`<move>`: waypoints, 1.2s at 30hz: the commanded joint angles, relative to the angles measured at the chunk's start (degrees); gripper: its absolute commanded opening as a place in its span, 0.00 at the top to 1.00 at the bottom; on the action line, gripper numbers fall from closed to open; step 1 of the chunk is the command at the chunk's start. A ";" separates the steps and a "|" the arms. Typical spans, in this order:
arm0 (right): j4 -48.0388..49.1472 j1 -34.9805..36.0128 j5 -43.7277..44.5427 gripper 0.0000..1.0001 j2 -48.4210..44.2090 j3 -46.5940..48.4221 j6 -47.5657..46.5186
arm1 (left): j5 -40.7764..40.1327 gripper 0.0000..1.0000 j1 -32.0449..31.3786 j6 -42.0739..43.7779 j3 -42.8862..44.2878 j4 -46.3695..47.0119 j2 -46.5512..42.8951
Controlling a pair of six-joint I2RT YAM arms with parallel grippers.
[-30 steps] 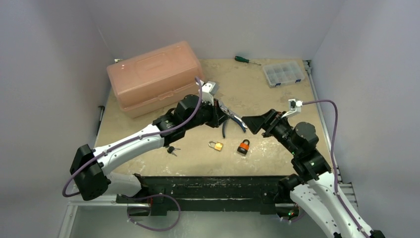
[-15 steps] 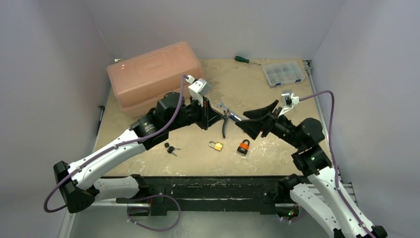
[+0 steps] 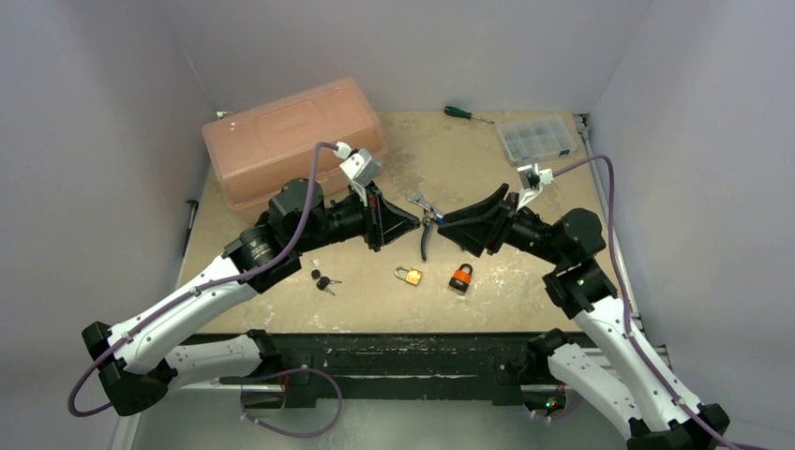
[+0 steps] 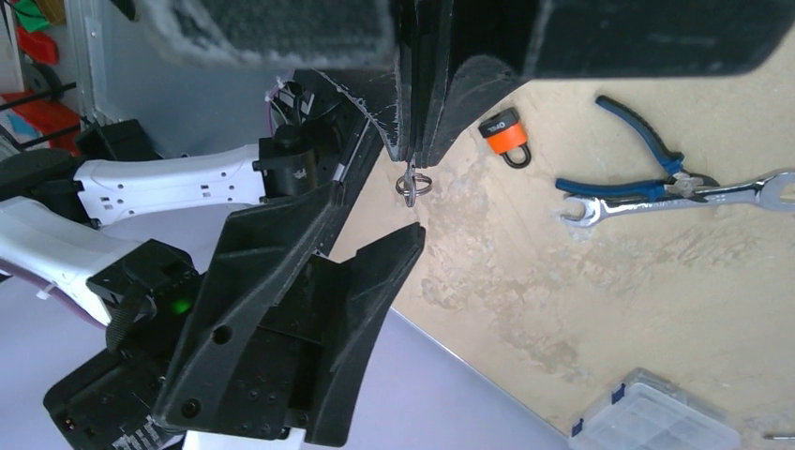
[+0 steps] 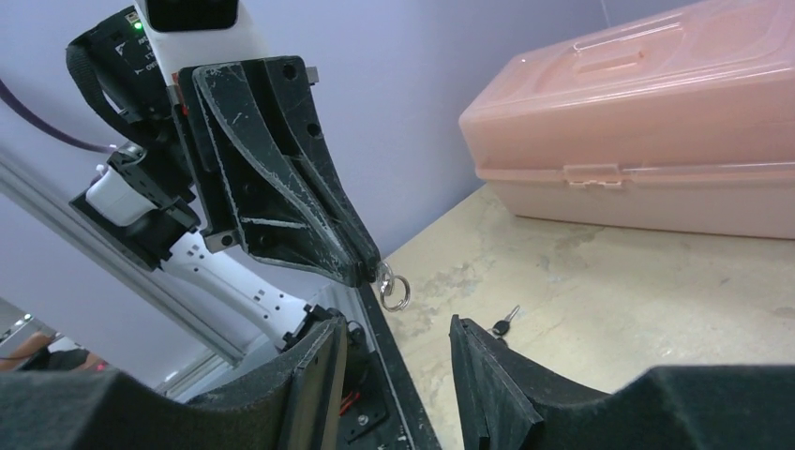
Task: Unlock with the key
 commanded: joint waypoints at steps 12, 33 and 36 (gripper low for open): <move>5.61 0.14 -4.83 0.51 2.51 3.78 2.33 | 6.19 1.00 0.14 -1.62 -1.18 6.56 0.06; 10.34 0.15 -5.92 0.57 2.85 2.05 6.35 | 8.10 1.00 0.07 -1.52 -0.24 7.62 2.48; 9.21 0.14 -5.43 0.52 2.59 1.93 5.57 | 8.18 1.00 0.16 -1.54 -0.25 7.62 2.44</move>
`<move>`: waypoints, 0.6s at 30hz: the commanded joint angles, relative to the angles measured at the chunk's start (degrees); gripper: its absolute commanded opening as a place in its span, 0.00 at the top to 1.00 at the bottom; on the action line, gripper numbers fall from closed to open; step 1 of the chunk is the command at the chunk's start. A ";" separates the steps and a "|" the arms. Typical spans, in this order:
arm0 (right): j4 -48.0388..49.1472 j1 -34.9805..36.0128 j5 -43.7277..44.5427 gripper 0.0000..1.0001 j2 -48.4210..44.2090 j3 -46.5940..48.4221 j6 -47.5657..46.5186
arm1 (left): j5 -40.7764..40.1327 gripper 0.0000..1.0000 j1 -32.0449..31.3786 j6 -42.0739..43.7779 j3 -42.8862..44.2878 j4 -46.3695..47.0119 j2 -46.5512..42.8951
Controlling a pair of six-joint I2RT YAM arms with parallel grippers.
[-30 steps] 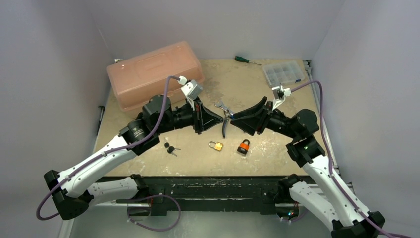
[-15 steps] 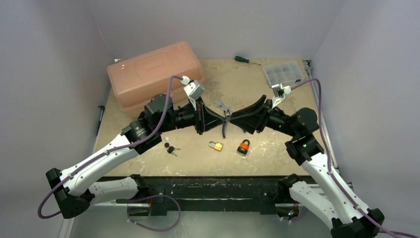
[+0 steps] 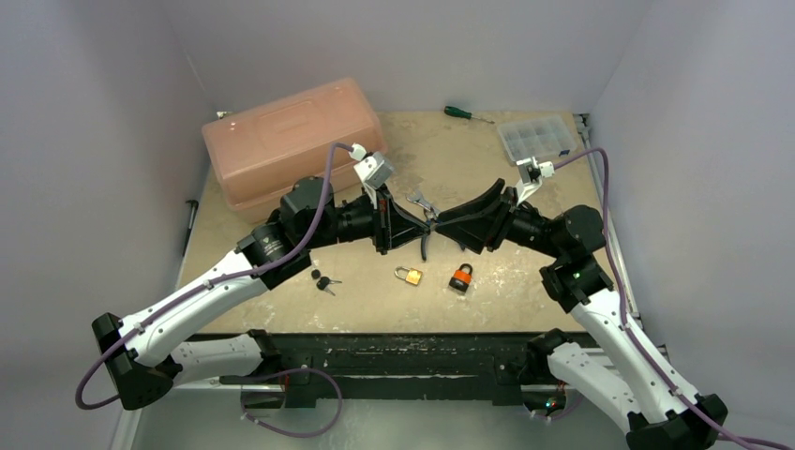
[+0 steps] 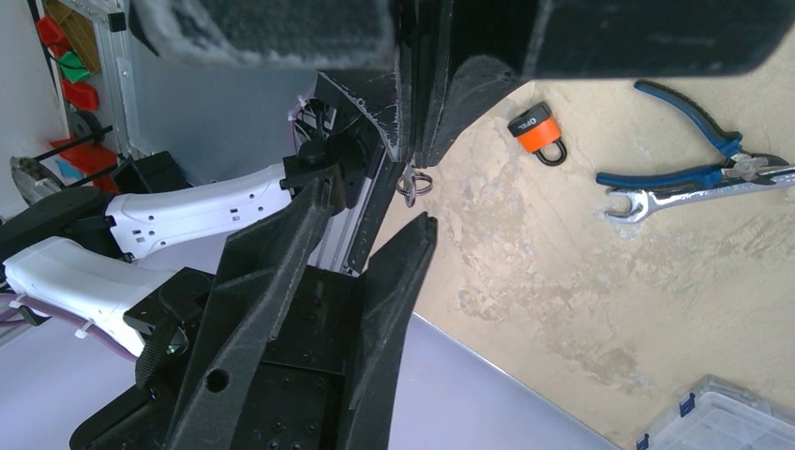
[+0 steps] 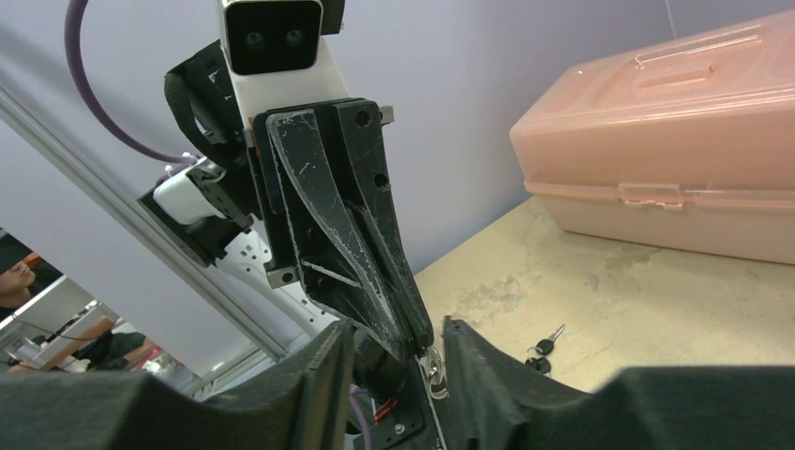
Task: Unlock with the key
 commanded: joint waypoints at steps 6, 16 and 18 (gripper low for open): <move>-0.53 0.15 1.13 0.35 -1.26 0.86 -1.51 | 1.33 1.00 0.11 -0.53 0.82 3.10 -0.76; -0.58 0.16 -2.15 0.52 -0.94 0.92 -1.64 | 1.77 1.00 0.15 -0.73 1.14 3.31 -0.78; -0.52 0.18 -2.62 0.53 -1.01 0.77 -1.58 | 1.83 1.00 0.10 -0.71 1.27 3.30 -0.76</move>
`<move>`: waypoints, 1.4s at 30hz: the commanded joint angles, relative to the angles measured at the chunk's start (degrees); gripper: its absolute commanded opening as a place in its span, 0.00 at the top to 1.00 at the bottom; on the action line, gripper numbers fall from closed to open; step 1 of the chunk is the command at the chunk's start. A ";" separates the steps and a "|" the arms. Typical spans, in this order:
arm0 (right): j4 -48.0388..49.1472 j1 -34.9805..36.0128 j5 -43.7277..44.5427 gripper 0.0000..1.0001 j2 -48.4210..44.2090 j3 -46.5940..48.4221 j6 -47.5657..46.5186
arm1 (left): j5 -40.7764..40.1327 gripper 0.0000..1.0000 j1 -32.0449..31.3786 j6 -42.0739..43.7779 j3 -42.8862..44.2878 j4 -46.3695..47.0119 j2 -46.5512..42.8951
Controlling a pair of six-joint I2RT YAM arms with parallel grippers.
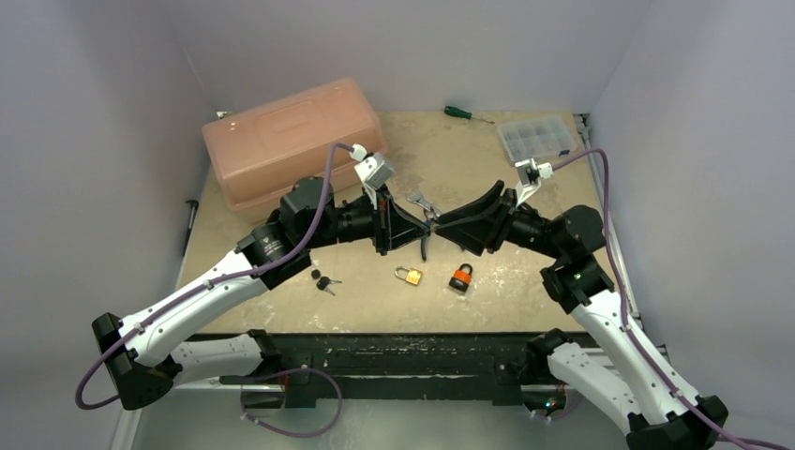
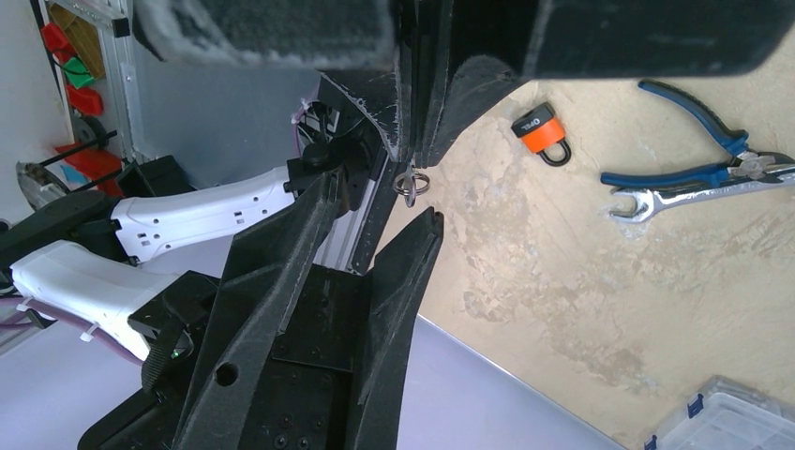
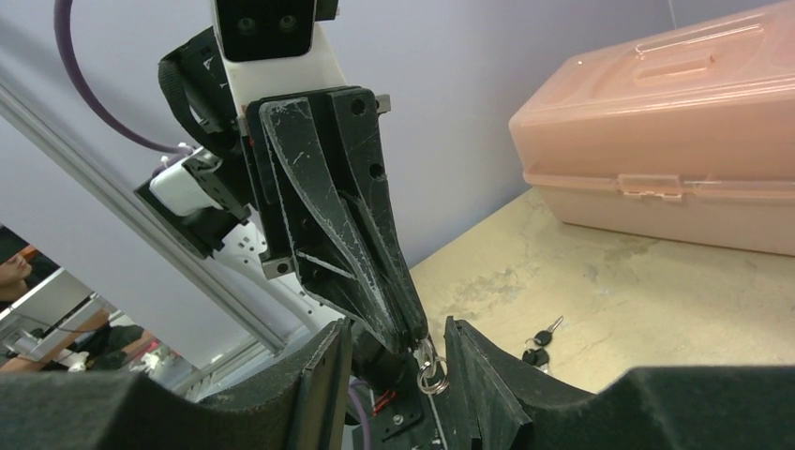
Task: Unlock with the key
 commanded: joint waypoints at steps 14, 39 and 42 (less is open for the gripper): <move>1.49 0.22 -3.23 0.49 -0.11 -0.35 -0.09 | 1.46 1.00 0.02 -1.07 1.19 3.62 -0.80; 1.31 0.17 -4.41 0.88 -0.15 -0.84 -0.62 | 1.33 1.00 0.11 -0.60 1.01 3.57 -0.47; 1.18 0.21 -5.15 0.98 -0.21 -0.84 -0.94 | 1.19 1.00 0.14 0.08 1.41 2.65 -0.41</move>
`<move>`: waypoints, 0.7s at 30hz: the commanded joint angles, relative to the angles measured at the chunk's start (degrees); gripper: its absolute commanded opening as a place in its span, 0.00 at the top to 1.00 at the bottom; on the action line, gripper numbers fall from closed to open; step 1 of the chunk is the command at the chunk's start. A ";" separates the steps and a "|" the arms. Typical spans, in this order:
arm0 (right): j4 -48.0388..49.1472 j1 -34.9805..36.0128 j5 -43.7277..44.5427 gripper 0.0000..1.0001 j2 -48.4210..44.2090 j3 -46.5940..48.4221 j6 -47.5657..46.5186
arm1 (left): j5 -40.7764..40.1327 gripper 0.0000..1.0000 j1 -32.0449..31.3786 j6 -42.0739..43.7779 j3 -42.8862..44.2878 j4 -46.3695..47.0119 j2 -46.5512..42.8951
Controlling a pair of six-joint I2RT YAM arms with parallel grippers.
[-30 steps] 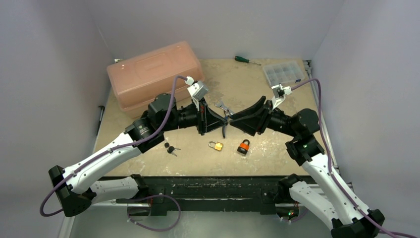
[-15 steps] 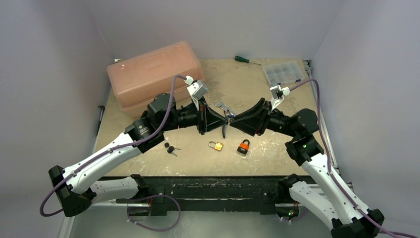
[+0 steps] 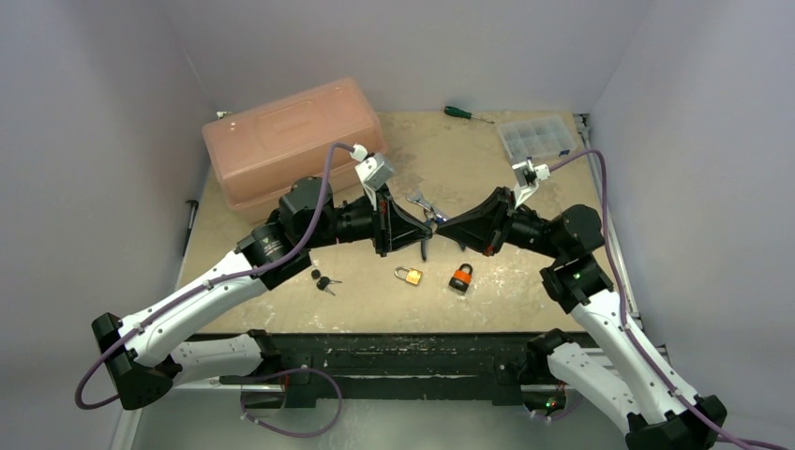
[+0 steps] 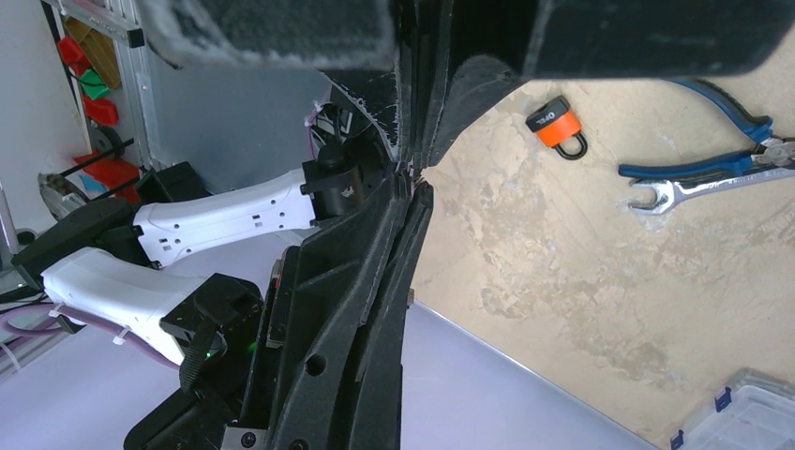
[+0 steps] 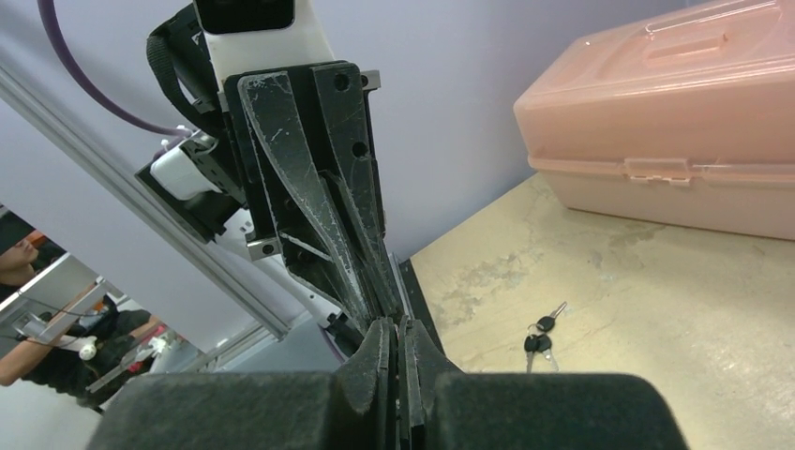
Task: Unlock with the key
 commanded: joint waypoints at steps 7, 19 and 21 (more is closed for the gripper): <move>-3.30 0.43 -5.89 1.00 -1.08 0.83 -4.91 | -1.51 1.00 0.17 2.10 3.68 -1.28 -0.22; -8.36 0.35 -12.83 1.00 -2.79 0.74 -8.09 | -2.80 1.00 0.17 4.70 6.66 -4.72 1.24; -8.19 0.36 -13.57 1.00 -2.94 0.78 -7.96 | -3.44 1.00 0.15 4.75 6.85 -4.70 1.56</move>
